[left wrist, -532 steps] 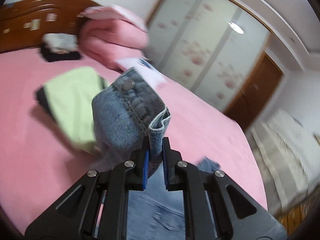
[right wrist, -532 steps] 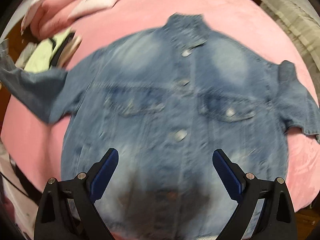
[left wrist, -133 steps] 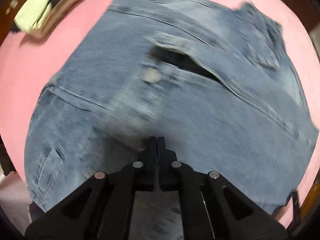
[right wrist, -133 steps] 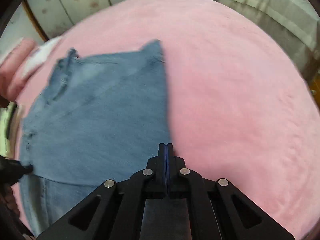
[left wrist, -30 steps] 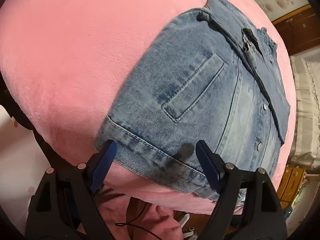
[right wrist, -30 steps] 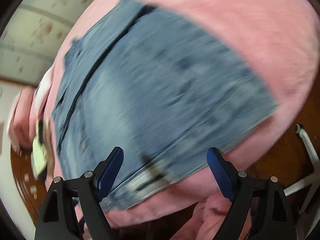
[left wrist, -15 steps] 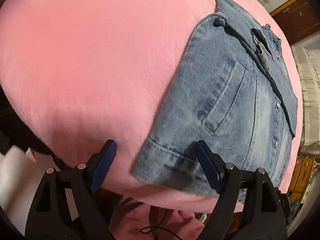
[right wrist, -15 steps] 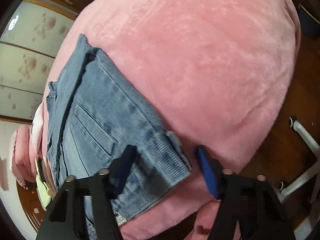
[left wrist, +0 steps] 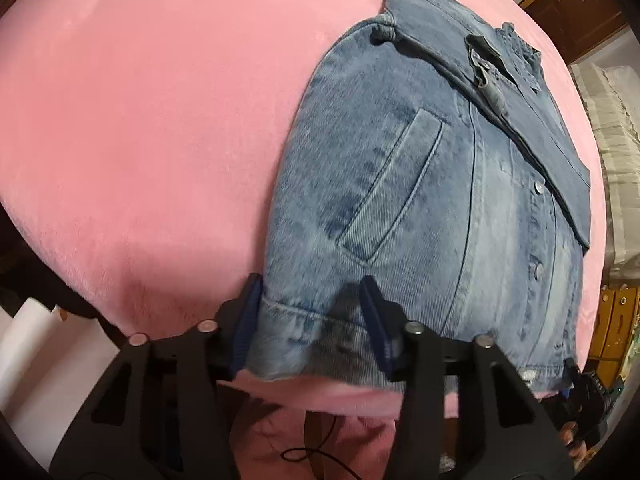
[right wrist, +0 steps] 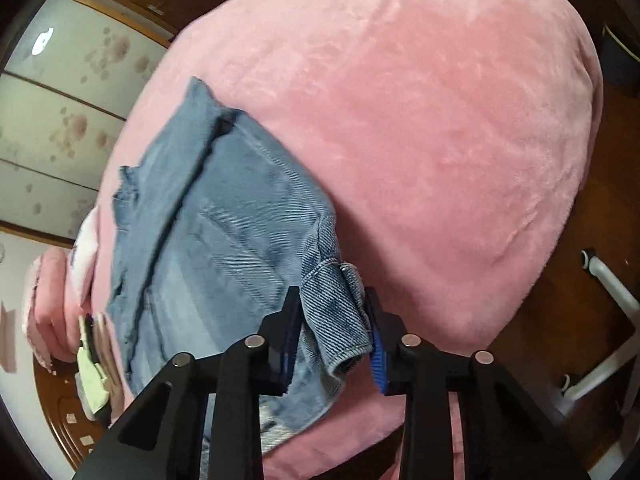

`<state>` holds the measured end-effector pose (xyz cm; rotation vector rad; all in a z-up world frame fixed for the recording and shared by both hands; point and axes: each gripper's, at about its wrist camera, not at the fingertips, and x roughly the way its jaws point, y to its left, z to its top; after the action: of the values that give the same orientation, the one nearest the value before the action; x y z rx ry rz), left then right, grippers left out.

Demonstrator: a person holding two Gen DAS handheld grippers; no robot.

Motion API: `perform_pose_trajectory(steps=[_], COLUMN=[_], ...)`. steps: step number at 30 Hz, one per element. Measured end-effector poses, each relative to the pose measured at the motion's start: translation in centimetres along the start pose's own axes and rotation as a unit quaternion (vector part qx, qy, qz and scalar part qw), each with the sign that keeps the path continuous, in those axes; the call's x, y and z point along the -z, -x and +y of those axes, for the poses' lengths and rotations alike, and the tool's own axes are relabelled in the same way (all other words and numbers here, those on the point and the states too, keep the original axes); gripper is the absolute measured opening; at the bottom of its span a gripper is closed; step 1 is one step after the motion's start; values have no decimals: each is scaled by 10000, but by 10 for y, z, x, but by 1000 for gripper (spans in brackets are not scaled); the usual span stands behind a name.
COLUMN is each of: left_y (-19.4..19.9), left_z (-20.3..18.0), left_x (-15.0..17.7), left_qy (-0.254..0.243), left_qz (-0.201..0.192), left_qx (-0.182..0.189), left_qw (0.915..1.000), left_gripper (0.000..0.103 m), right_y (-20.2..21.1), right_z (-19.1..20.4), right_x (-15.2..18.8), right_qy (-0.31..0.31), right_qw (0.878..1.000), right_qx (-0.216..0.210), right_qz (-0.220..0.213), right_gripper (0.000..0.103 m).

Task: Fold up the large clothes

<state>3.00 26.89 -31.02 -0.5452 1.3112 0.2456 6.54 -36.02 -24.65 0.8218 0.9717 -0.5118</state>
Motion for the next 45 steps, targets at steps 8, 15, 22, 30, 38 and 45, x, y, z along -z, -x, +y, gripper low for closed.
perform_pose_trajectory(steps=[8,15,22,30,38,45], left_y=[16,40,79,133,167,146], left_z=[7,3,-20,-65,-96,-142], left_x=[11,1,-33,-108,-188,-266], left_qy=[489,1037,1407,1351,1538,1554], left_qz=[321,222,-407,-1405,-2117,-2256], left_qx=[643,1258,2388,3018,3119,2550], left_qw=[9962,9864,9600,9332,9134,9273], left_gripper=[12,11,11,11,10,10], right_y=[19,34,43,68,83,46], right_z=[51,111,167,199,245,298], right_x=[2,-6,-25,-76,-150,-222], right_qy=[-155,-125,-95,-365,-198,-58], right_qw=[9968,9888,9786,9630,9521,9535], right_qx=[-763,-1480,-2046,-2652,-2975,-2972], right_qz=[156,176,204,-325,-685,-506], right_gripper=[23,23,22,20,19,18])
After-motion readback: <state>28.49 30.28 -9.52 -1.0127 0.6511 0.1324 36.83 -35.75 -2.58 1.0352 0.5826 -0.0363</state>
